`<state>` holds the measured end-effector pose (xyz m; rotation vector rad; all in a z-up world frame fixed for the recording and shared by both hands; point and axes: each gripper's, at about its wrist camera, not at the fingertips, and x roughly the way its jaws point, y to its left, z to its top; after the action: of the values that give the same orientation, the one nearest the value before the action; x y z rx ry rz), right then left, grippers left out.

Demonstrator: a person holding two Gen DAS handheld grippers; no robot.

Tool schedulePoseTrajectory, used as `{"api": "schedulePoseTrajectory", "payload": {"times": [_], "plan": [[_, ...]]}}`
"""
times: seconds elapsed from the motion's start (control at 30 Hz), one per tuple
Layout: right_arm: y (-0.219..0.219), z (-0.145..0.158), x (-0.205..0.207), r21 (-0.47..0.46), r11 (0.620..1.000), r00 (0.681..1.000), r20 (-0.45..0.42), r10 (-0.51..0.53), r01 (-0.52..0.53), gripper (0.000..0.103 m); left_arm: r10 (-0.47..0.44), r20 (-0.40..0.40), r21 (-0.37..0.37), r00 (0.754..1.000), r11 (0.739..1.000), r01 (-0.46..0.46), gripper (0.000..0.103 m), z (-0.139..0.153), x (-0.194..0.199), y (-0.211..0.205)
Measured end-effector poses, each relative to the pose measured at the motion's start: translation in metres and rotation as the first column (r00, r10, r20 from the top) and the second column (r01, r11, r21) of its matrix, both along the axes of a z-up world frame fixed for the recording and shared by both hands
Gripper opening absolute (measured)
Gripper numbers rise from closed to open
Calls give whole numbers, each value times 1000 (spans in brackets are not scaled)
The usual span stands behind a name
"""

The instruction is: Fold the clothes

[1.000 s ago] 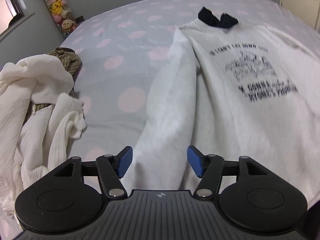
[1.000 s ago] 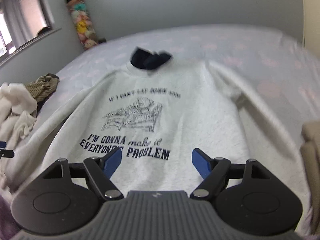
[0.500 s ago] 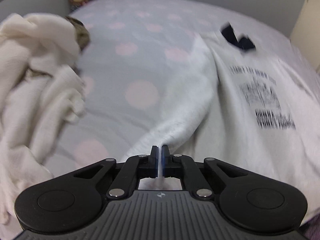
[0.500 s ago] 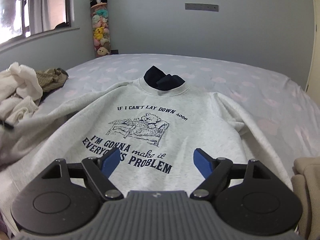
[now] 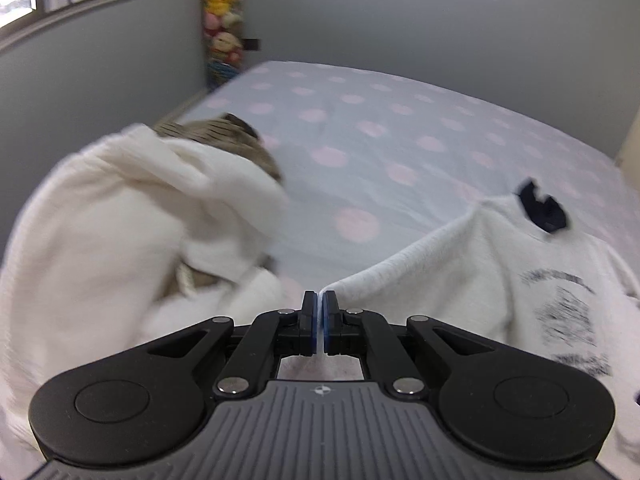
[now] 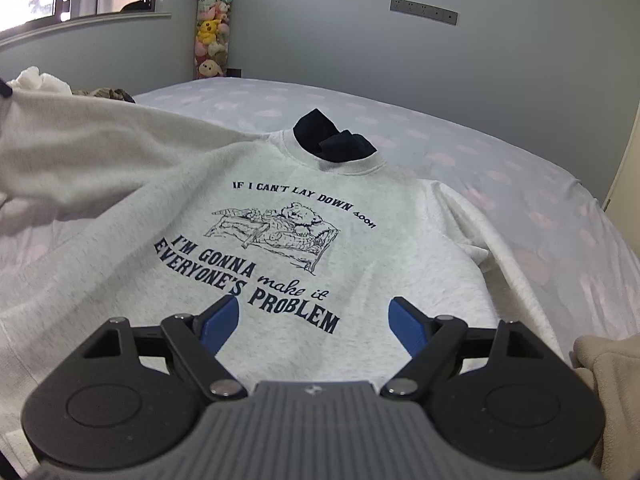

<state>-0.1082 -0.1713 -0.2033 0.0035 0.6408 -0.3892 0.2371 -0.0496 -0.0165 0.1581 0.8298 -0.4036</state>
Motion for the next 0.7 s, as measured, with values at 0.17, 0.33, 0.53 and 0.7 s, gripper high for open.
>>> {"api": "schedulePoseTrajectory", "payload": {"times": [0.17,0.33,0.53,0.7], "plan": [[4,-4,6,-24,1000,999,-39,6,-7,84,54,40,64,998,996,-56,1,0,51,2],[7,-8,11,-40,999,998,-67,9,-11,84,43,125,155,991,986,-62,1,10,93,-13],[5,-13,15,-18,1000,996,-92,17,-19,84,16,184,307,983,949,-73,1,-10,142,-39],[-3,-16,17,31,999,994,-104,24,-21,84,7,161,464,987,882,-82,1,-64,173,-54]]}}
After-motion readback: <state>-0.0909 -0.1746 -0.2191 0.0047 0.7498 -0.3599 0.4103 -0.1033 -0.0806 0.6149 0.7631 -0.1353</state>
